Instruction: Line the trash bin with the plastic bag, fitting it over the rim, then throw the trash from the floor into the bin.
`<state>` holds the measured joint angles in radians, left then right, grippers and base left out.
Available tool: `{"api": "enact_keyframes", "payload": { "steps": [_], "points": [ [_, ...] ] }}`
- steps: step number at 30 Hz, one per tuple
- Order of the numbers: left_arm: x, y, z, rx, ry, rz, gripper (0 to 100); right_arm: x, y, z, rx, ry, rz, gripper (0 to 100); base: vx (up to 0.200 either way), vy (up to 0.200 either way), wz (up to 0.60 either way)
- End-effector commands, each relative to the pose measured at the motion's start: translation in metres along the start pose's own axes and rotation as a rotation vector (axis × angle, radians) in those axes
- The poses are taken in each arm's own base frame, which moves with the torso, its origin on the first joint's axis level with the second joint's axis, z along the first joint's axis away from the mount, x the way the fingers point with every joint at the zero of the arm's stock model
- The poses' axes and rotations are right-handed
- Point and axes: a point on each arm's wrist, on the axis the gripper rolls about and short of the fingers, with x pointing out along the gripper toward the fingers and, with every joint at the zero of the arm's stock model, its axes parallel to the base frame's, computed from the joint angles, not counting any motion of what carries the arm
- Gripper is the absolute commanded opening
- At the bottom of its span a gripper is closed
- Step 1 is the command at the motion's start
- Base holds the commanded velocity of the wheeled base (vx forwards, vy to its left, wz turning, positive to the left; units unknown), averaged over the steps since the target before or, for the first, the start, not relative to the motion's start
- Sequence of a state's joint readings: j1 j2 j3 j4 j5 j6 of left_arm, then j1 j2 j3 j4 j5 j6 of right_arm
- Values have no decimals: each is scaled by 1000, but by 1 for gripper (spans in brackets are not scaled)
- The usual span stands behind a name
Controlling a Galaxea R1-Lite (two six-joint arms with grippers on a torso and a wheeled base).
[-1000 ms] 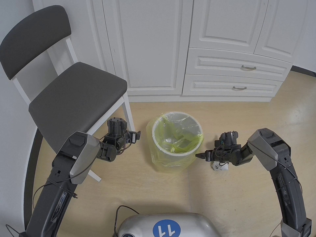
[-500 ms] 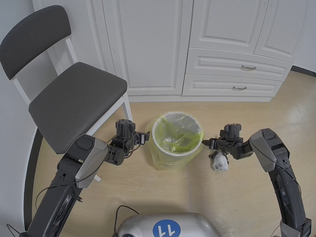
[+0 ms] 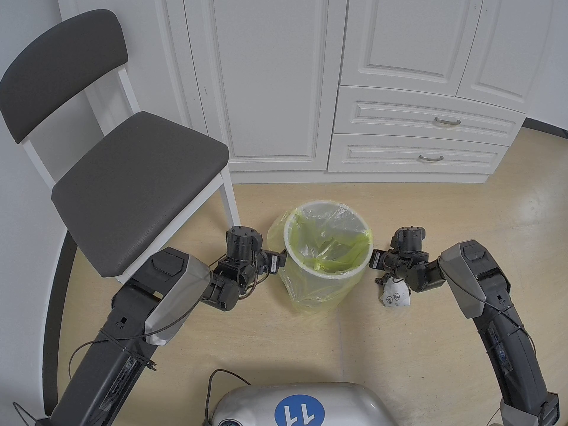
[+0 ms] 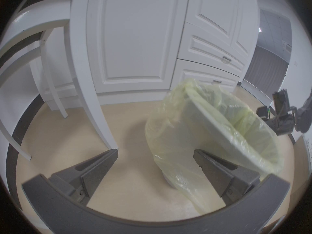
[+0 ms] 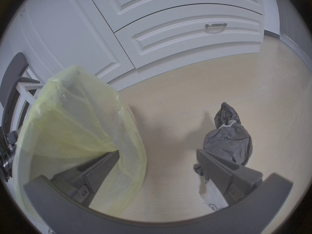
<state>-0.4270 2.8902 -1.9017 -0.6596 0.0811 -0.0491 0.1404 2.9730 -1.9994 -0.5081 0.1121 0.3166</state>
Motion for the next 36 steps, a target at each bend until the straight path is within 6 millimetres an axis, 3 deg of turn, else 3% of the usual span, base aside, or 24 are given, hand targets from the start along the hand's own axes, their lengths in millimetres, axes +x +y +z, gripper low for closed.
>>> {"api": "enact_keyframes", "payload": {
  "steps": [1,14,17,18,22,27,31,36],
  "points": [
    [-19,-5,-5,11,49,-16,100,2,2,-5,-1,8,5,100,0,0,0],
    [-51,-22,-27,25,89,-79,100,1,0,-4,0,4,2,100,0,0,0],
    [-54,-17,-26,28,89,-69,100,1,-1,-4,1,5,1,100,0,0,0],
    [-53,-7,-25,22,90,-50,100,1,-1,-4,1,5,1,100,0,0,0],
    [-53,22,-8,2,63,3,100,2,-1,-5,1,6,0,100,0,0,0],
    [-57,36,10,-7,52,27,100,2,-1,-5,0,6,0,100,0,0,0],
    [-42,42,33,-17,-4,30,100,2,-2,-5,0,6,-1,100,0,0,0],
    [-22,46,35,-24,-21,46,100,2,-2,-7,0,8,-2,100,0,0,0]
  ]
}}
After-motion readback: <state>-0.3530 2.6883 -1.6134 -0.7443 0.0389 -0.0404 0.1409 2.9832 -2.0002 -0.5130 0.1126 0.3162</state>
